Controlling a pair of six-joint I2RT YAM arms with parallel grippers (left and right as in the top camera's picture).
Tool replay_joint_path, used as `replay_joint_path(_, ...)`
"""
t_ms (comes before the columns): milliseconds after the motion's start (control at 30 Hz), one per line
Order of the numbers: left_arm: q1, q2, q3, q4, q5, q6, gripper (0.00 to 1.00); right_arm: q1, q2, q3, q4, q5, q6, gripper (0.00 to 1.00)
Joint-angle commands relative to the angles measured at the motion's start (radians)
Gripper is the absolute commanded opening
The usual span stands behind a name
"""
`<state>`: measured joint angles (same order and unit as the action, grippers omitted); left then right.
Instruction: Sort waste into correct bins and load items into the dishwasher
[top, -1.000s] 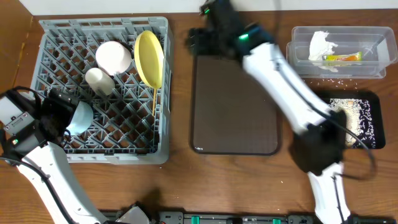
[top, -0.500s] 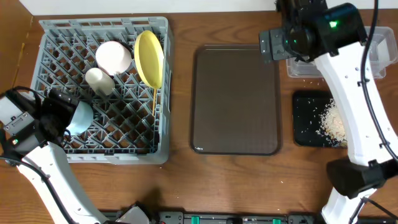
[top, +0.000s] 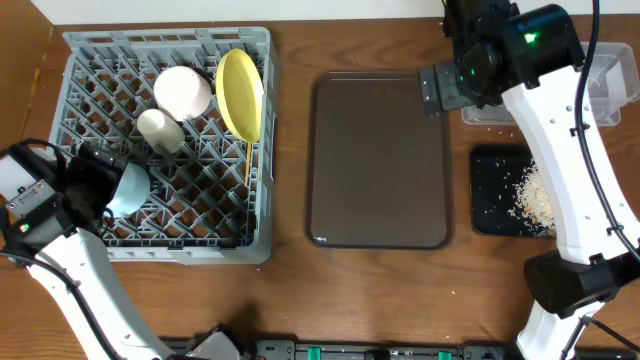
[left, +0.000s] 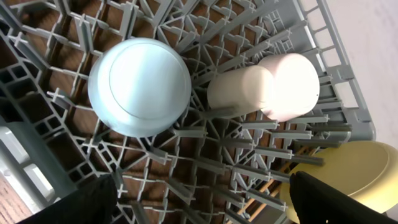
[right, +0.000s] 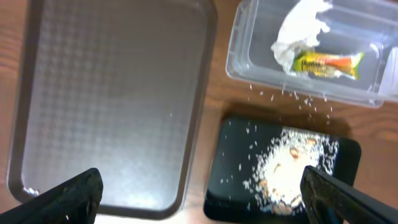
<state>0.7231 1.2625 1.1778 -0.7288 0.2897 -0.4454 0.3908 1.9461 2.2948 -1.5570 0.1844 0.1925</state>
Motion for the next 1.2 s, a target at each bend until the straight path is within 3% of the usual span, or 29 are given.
replay_joint_path(0,0.0,0.006,0.002,0.0,0.006,0.002,0.9,-0.001,0.003,-0.003,-0.026,0.017,-0.014,0.99)
replay_joint_path(433,0.0,0.005,0.002,0.0,0.006,0.002,0.9,-0.002,0.004,-0.013,-0.069,0.023,-0.014,0.99)
replay_joint_path(833,0.0,0.006,0.002,0.0,0.006,0.002,0.9,0.001,-0.04,-0.054,0.093,0.027,-0.129,0.99)
replay_joint_path(967,0.0,0.006,0.002,0.0,0.006,0.002,0.9,-0.014,-0.107,-0.203,0.249,0.078,-0.131,0.99)
replay_joint_path(1167,0.0,0.006,0.002,0.0,0.006,0.002,0.9,-0.055,-0.283,-0.603,0.543,0.07,-0.118,0.99)
